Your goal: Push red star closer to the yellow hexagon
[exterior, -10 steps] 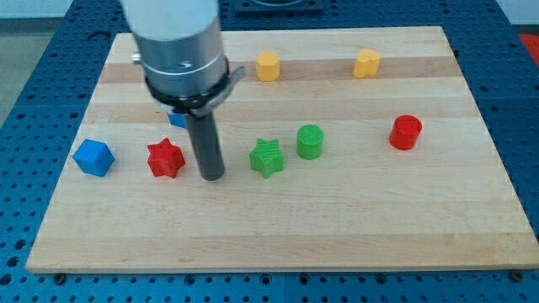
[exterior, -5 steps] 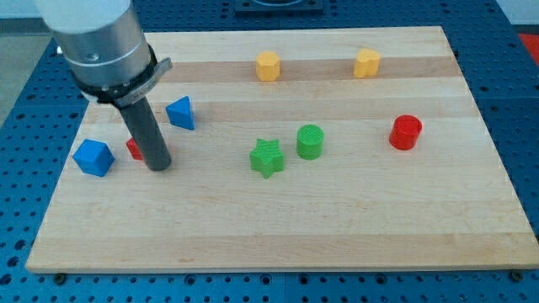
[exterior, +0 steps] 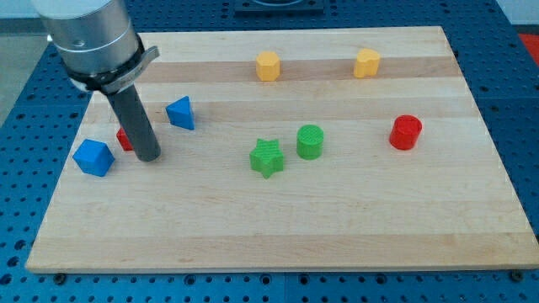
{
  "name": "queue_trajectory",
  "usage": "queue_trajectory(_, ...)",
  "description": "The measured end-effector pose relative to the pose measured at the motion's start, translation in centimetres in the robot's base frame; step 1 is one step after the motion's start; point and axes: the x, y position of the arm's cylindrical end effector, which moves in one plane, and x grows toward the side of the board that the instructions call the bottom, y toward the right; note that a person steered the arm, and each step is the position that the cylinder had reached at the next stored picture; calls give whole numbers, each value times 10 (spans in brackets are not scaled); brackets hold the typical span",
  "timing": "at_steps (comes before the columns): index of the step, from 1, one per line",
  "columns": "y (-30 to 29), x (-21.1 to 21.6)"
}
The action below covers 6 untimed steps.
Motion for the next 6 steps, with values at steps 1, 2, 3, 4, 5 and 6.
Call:
queue_trajectory(1,-17,-1)
queue_trajectory(2,-33,-24)
queue_trajectory(3,-41,-59)
queue_trajectory(4,-42,-87)
queue_trajectory(5,-49,-80)
queue_trajectory(6,-76,-84)
